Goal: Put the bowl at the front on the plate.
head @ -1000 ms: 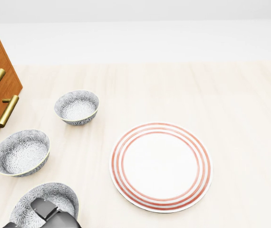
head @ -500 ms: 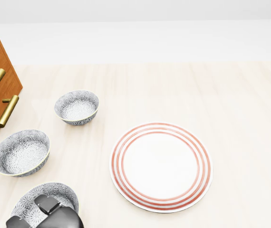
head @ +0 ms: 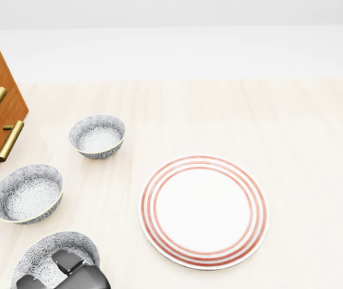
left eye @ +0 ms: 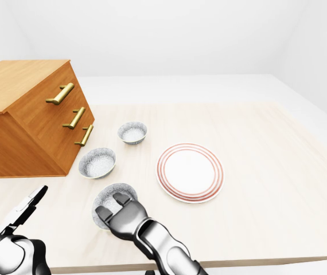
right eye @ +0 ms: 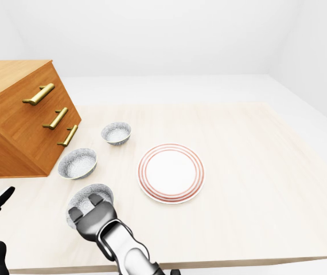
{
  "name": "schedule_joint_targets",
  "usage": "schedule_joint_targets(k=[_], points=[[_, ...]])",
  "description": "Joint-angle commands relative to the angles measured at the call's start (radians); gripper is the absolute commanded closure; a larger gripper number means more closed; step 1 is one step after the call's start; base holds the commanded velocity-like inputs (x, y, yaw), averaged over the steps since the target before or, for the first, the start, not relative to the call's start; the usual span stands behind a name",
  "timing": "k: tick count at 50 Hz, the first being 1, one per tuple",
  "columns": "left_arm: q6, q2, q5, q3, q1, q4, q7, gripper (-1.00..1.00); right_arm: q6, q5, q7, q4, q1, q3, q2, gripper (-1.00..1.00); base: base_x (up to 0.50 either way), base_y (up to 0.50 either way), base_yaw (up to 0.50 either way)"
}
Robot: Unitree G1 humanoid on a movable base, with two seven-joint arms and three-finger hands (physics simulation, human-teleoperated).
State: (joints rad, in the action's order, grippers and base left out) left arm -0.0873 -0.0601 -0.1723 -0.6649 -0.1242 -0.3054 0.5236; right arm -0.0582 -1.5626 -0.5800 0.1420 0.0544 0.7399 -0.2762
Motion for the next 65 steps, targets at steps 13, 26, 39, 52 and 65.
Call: schedule_joint_targets(k=[13,26,39,52,65], points=[[0.0,0.0,-0.001,-0.002,-0.001,-0.004,0.0,-1.0,0.039,0.022,0.04,0.025,-0.028,0.012,0.026,-1.0,0.0,0.0,0.0],[0.0,-0.001,0.0,0.001,0.001,0.002,0.0,-1.0,0.06,0.016,0.035,0.074,0.006,-0.004,-0.006,-1.0,0.0,0.0,0.0],[0.0,-0.001,-0.001,0.003,0.002,0.012,0.0,-1.0,0.044,0.024,0.047,0.142,0.022,-0.046,-0.015,-1.0,0.0,0.0,0.0],[0.0,-0.001,-0.003,-0.003,0.001,-0.006,0.0,-1.0,0.048,0.05,0.069,0.197,0.03,-0.069,-0.024,-1.0,0.0,0.0,0.0],[0.0,-0.001,0.0,-0.001,0.005,0.006,0.0,-1.0,0.059,0.042,0.053,0.125,0.02,-0.051,-0.013,1.0,0.0,0.0,0.0]])
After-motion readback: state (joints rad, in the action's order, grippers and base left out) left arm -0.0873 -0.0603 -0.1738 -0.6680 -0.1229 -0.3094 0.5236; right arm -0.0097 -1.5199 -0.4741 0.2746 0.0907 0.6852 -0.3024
